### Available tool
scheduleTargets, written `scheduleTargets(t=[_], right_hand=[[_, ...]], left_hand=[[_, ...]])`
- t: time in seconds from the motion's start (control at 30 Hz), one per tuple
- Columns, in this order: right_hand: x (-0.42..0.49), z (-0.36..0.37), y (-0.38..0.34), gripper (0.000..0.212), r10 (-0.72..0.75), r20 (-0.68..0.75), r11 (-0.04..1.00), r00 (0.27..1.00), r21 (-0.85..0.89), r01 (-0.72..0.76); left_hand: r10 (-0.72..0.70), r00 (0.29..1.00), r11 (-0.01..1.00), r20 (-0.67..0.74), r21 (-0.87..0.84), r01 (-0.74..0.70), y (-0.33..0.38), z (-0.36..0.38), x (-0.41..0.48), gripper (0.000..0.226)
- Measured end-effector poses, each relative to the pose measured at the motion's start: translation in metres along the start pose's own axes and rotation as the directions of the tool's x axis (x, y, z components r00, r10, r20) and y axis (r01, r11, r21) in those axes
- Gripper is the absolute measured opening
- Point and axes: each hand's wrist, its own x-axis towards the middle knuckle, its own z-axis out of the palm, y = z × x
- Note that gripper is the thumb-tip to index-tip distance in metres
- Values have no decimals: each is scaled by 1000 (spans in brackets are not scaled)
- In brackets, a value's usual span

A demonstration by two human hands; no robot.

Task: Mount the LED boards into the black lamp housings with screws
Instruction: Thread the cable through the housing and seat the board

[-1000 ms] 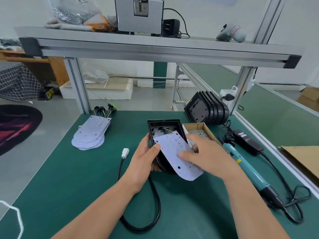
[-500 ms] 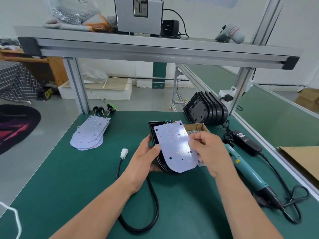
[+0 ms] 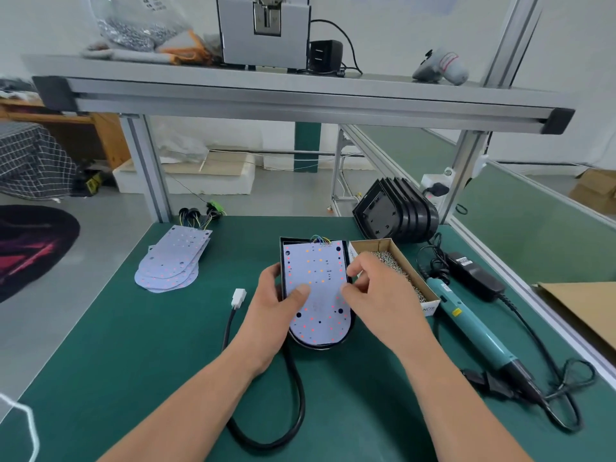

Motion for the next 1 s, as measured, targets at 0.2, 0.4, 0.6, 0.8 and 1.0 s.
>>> scheduleTargets(t=[0.2, 0.4, 0.6, 0.8, 1.0], right_hand=[[13, 3, 7, 53, 81, -74, 920, 994, 388, -46], [18, 7, 14, 20, 86, -27, 857, 996, 512, -60], [22, 2, 10, 21, 39, 95, 736, 995, 671, -93], [21, 1, 7, 31, -37, 197, 755, 980, 647, -102], [20, 2, 4, 33, -56, 256, 746, 965, 653, -130]], left_hand=[[23, 996, 999, 83, 37, -26, 1, 2, -4, 57], [49, 987, 996, 154, 67, -60, 7, 3, -9, 59], [7, 982, 1000, 188, -17, -4, 8, -1, -9, 59], [-46, 995, 995, 92, -79, 53, 10, 3, -7, 49], [-66, 998, 992, 15, -108, 67, 8, 3, -6, 45]])
